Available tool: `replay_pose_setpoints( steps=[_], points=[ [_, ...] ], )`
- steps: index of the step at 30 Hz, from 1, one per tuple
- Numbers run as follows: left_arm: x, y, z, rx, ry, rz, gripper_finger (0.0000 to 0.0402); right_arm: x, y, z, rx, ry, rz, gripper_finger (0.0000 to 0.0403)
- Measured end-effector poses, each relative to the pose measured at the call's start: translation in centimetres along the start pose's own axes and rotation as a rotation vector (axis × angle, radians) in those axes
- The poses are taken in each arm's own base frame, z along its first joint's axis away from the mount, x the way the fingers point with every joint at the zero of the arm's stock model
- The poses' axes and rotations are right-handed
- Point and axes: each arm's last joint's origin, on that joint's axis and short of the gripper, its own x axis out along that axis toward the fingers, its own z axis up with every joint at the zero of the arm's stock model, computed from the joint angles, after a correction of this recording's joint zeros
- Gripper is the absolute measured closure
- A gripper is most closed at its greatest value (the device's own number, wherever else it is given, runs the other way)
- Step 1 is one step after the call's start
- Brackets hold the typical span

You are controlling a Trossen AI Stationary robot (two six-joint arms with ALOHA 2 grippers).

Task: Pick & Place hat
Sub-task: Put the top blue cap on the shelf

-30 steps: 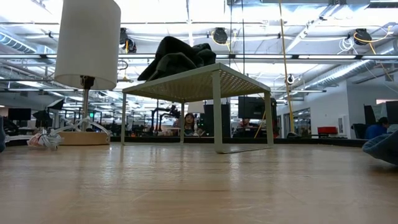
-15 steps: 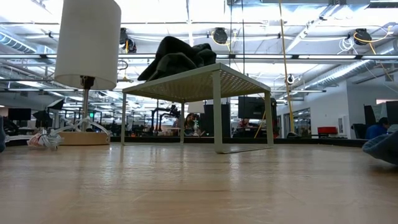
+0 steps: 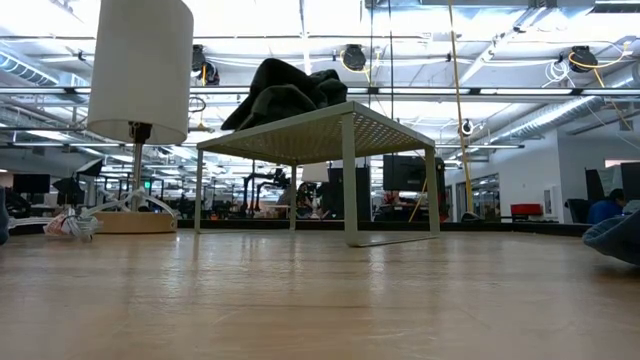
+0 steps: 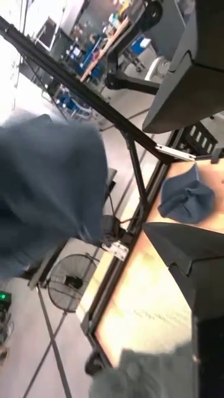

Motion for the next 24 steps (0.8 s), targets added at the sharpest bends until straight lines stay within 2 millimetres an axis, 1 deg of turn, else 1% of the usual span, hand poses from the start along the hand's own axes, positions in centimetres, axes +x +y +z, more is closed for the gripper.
replay_pose_setpoints(
  steps=[4, 6, 11, 14, 17, 21, 24],
  points=[
    [-2.2, 0.1, 0.4, -0.006, -0.020, 0.001, 0.0151, -0.6, -0.2, -1.7, -0.001, -0.108, -0.225, 0.0400],
    [-2.9, 0.2, 0.5, -0.008, -0.031, -0.006, 0.0151, -0.8, -0.4, -2.7, -0.002, -0.141, -0.305, 0.0400],
    [-4.2, 0.1, 0.8, -0.012, -0.045, -0.048, 0.0151, -1.0, -1.1, -5.0, -0.016, -0.203, -0.440, 0.0400],
    [-4.4, 0.2, 0.8, -0.015, -0.035, -0.053, 0.0151, -1.0, -1.7, -6.2, -0.042, -0.217, -0.481, 0.0400],
    [-4.5, 0.4, 0.4, -0.007, 0.010, -0.042, 0.0151, -1.3, -3.1, -7.5, -0.033, -0.213, -0.494, 0.0400],
    [-4.5, 0.7, -0.3, 0.004, 0.074, -0.008, 0.0151, -1.9, -6.3, -9.2, -0.069, -0.213, -0.531, 0.0400],
    [-4.6, 0.9, -0.7, 0.009, 0.115, 0.015, 0.0151, -2.0, -8.4, -9.7, -0.107, -0.197, -0.535, 0.0400]
  ],
)
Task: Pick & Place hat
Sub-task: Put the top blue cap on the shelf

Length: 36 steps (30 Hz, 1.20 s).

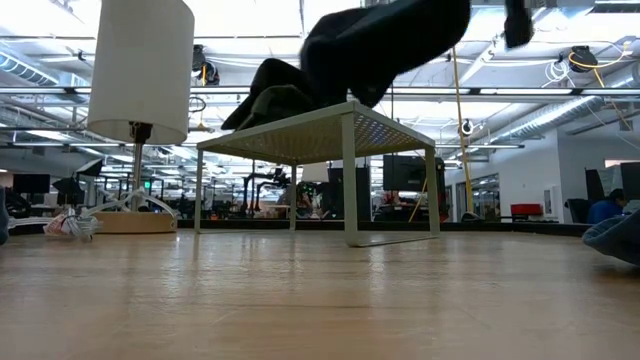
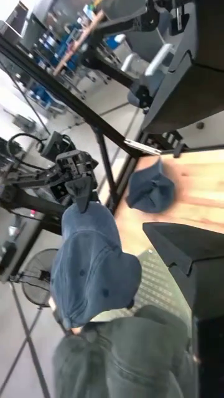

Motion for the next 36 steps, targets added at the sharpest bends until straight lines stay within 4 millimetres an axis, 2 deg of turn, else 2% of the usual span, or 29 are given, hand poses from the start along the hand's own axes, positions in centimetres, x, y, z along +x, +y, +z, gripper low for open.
replay_pose_setpoints(
  steps=[10, 21, 36],
  points=[
    [0.0, 0.2, -0.3, 0.009, 0.030, 0.017, 0.0151, 2.6, -4.0, -1.5, 0.039, 0.035, 0.012, 0.0400],
    [0.0, 0.2, -0.3, 0.035, 0.030, 0.016, 0.0151, 5.0, -5.8, -1.7, 0.051, 0.077, -0.017, 0.0400],
    [0.9, 0.1, -0.4, 0.038, 0.050, 0.028, 0.0151, 6.5, -7.4, -1.4, 0.059, 0.139, -0.087, 0.0398]
  ],
)
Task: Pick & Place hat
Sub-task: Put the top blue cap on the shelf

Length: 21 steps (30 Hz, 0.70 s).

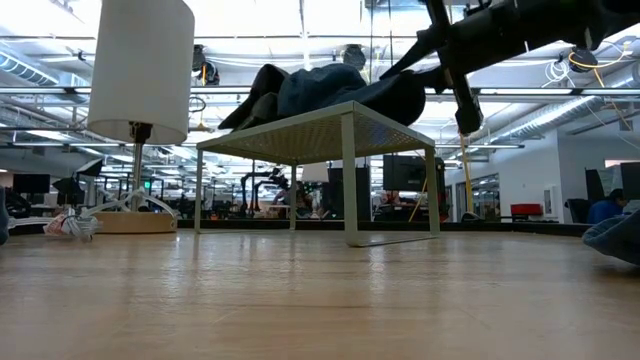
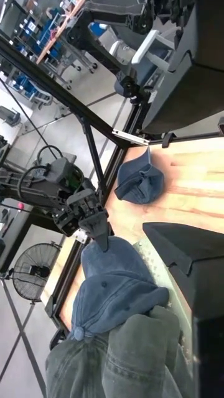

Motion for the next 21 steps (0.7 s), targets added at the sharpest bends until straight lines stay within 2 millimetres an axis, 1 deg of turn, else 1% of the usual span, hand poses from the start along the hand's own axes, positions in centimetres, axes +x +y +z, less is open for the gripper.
replay_pose_setpoints(
  steps=[3, 6, 8, 16, 18, 21],
  points=[
    [0.32, -0.02, -0.04, 0.000, 0.008, 0.004, 0.0151, 0.28, -0.10, 0.15, 0.003, 0.015, -0.001, 0.0396],
    [0.56, -0.03, -0.07, 0.001, 0.014, 0.007, 0.0151, 0.29, -0.13, 0.15, 0.001, 0.015, -0.003, 0.0384],
    [0.63, -0.04, -0.08, 0.001, 0.016, 0.008, 0.0151, 0.29, -0.16, 0.14, -0.002, 0.016, -0.005, 0.0367],
    [0.79, -0.05, -0.10, -0.011, 0.020, 0.010, 0.0151, 0.12, -0.21, -0.02, 0.018, 0.023, -0.009, 0.0277],
    [0.77, -0.04, -0.10, -0.022, 0.020, 0.010, 0.0151, 0.03, -0.33, -0.09, 0.030, 0.012, -0.023, 0.0265],
    [0.78, -0.04, -0.10, -0.024, 0.021, 0.010, 0.0151, -0.30, -0.48, -0.31, 0.033, -0.009, -0.042, 0.0259]
  ],
)
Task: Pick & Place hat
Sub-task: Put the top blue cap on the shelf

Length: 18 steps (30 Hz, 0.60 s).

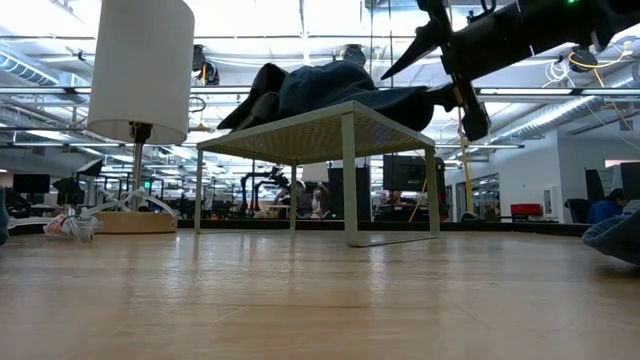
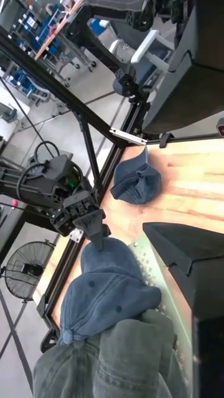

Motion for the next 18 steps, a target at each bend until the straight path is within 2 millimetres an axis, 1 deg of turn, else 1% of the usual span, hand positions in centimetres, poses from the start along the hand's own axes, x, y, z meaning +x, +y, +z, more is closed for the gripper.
replay_pose_setpoints(
  steps=[8, 16, 18],
  points=[
    [0.00, -0.03, -0.01, -0.008, 0.004, -0.008, 0.0151, -0.98, 0.10, -0.45, -0.012, -0.066, -0.010, 0.0261],
    [0.00, -0.03, -0.01, -0.008, 0.004, -0.008, 0.0151, -0.54, -0.05, -0.09, -0.033, -0.095, -0.027, 0.0261],
    [0.00, -0.03, -0.02, -0.014, 0.005, -0.008, 0.0151, -0.28, 0.24, 0.08, -0.047, -0.106, -0.029, 0.0261]
  ],
)
